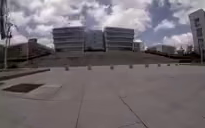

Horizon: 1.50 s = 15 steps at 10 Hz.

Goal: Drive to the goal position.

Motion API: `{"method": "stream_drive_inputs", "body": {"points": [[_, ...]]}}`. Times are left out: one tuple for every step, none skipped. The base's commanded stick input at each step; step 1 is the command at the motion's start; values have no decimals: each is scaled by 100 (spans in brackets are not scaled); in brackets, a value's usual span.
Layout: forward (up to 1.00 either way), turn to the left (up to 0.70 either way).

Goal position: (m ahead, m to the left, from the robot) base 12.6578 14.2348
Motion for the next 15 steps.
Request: {"method": "stream_drive_inputs", "body": {"points": [[70,0],[70,0],[70,0],[70,0],[70,0],[70,0],[70,0],[70,0],[70,0],[70,0],[70,0],[70,0],[70,0],[70,0],[70,0]]}}
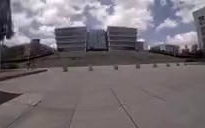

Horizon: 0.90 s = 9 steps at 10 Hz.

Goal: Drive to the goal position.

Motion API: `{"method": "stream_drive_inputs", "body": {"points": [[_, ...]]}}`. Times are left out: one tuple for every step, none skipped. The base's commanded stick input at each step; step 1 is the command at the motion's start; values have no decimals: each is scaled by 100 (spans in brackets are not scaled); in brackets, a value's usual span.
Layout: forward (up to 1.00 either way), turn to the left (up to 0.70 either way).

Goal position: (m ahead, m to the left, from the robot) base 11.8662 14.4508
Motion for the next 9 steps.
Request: {"method": "stream_drive_inputs", "body": {"points": [[70,0],[70,0],[70,0],[70,0],[70,0],[70,0],[70,0],[70,0],[70,0]]}}
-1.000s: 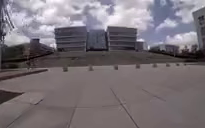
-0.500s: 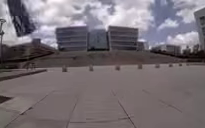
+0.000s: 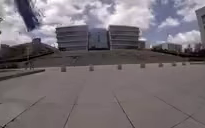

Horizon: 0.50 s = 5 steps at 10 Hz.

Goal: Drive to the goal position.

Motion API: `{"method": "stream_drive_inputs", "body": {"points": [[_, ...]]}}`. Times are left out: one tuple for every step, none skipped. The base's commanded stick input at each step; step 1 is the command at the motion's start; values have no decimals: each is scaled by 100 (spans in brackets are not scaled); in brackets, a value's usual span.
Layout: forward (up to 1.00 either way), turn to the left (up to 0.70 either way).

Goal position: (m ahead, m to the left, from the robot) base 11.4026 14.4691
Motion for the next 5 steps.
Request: {"method": "stream_drive_inputs", "body": {"points": [[70,0],[70,0],[70,0],[70,2],[70,2]]}}
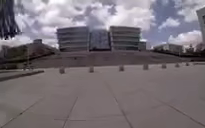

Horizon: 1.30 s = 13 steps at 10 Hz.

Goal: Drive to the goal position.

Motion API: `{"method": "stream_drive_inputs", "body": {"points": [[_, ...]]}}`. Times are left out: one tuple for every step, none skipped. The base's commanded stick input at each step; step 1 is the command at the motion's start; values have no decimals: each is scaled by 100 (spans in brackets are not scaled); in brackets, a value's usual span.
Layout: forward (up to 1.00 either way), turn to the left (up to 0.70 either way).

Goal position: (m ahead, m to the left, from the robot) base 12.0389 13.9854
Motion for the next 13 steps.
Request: {"method": "stream_drive_inputs", "body": {"points": [[70,4],[70,14],[70,24],[70,30],[70,32],[70,32],[70,22],[70,0],[70,0],[70,0],[70,0],[70,0],[70,0]]}}
